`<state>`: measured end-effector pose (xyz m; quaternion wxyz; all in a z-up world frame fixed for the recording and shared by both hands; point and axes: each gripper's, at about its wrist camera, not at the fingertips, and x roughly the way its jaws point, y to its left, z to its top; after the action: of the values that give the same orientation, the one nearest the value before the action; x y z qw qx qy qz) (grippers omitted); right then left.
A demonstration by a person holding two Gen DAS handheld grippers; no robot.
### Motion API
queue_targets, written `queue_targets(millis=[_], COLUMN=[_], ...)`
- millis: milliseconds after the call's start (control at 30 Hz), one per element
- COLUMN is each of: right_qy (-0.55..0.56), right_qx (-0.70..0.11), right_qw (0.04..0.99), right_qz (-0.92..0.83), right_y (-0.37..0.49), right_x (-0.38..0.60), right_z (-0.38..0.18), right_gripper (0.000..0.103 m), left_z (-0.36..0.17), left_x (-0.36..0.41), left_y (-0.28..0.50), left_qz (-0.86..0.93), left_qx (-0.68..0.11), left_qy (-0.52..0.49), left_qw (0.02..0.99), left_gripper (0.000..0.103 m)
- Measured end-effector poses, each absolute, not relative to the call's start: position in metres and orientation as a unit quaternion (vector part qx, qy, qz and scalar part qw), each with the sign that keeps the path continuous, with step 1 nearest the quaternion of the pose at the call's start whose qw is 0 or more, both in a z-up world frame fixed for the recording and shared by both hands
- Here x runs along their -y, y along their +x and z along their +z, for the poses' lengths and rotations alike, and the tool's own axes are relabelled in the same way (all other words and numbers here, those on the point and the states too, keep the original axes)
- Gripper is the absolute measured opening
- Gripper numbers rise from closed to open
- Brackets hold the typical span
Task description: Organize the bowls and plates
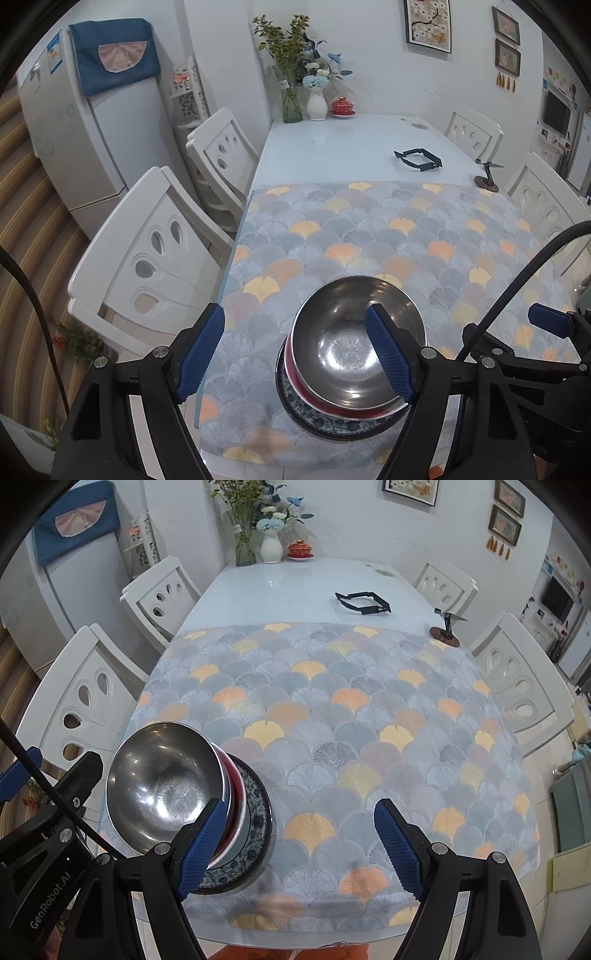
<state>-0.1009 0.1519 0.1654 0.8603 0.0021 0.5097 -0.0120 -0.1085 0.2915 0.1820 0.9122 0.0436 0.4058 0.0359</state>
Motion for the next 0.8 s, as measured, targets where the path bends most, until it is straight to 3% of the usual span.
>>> queue_targets(millis=[367,500,800], right_qy=[0.004,0.005,0.004], right_qx=[-0.511,-0.511,-0.513], right_qw=[0.86,0.859,0.859], right_qz=[-0.008,-0.006,-0.007], right_y=[-0.1,-0.099,-0.098], right_x=[-0.152,-0.153,-0.154], right_z=[0.165,0.165,0.163], right_gripper=[0.08,0.08,0.08], left_z=[0.195,0.2,0.198], left_x=[-0.306,-0.317,-0.314], left_y=[-0.113,-0.112,-0.108], left_qz=[0.092,0.123,0.12], left_qx=[-0.367,-0.356,-0.369], left_qy=[0.032,0.037,0.049], left_qw=[0.925,0.926,0.92], left_gripper=[0.078,0.082,0.083])
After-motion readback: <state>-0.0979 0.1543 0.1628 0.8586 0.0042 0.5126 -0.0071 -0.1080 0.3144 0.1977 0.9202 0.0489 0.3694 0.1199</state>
